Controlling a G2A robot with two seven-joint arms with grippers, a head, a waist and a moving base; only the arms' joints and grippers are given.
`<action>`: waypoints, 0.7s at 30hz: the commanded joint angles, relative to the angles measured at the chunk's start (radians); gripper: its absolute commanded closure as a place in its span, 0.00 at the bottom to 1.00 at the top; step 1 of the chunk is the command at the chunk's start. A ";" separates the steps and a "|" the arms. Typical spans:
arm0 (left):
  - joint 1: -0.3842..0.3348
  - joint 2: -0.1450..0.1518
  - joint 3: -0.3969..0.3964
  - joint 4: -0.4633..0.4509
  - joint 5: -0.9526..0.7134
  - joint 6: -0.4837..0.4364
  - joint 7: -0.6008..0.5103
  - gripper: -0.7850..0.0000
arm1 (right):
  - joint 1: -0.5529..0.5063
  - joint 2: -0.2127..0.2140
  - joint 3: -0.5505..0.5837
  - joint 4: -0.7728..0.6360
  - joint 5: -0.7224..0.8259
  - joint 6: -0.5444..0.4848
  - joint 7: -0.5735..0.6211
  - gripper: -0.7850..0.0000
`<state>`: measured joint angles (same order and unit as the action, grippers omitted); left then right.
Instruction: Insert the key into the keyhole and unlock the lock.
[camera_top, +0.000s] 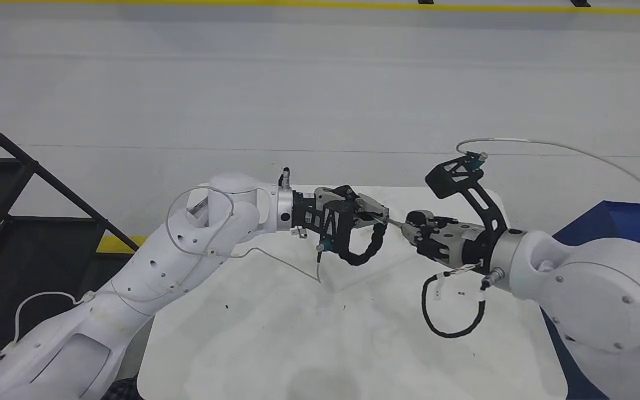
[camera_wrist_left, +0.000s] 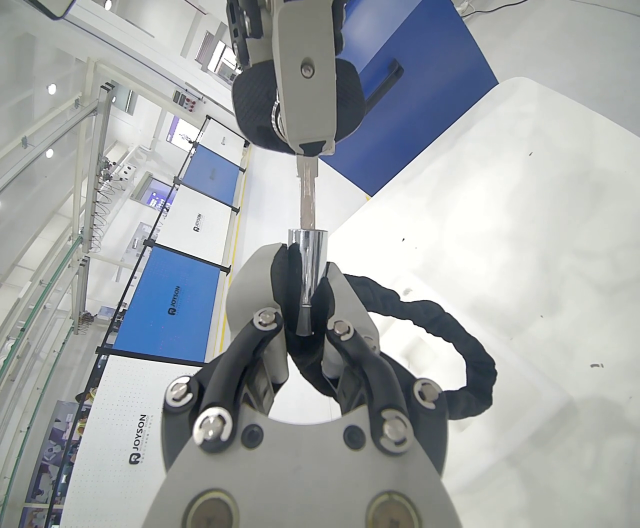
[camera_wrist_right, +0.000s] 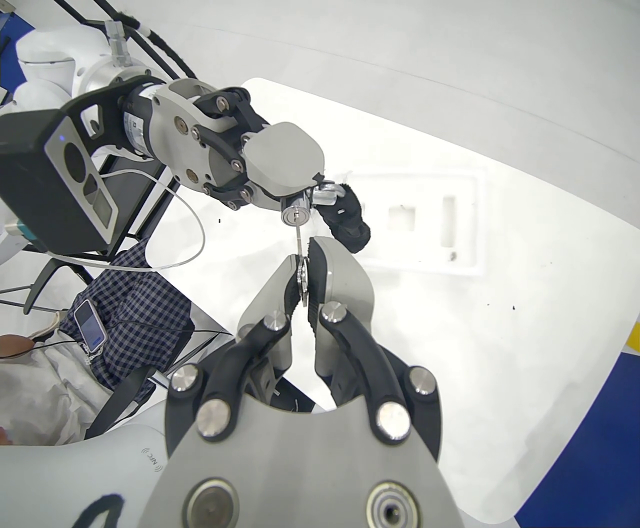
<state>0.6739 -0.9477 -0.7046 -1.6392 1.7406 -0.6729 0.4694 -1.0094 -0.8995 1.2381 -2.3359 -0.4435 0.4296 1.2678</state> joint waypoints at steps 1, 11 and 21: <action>0.002 -0.001 -0.003 -0.004 0.005 -0.004 0.001 1.00 | 0.003 0.000 -0.004 0.006 0.004 0.000 -0.002 1.00; 0.011 -0.011 -0.011 -0.019 0.023 -0.012 -0.012 1.00 | 0.016 -0.003 -0.025 0.039 0.021 -0.002 -0.017 1.00; 0.014 -0.023 -0.014 -0.027 0.012 -0.047 -0.005 1.00 | 0.038 -0.004 -0.043 0.055 0.033 -0.040 -0.006 0.00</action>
<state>0.6880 -0.9696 -0.7187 -1.6687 1.7566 -0.7125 0.4601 -0.9739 -0.9037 1.1950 -2.2805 -0.4120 0.3971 1.2598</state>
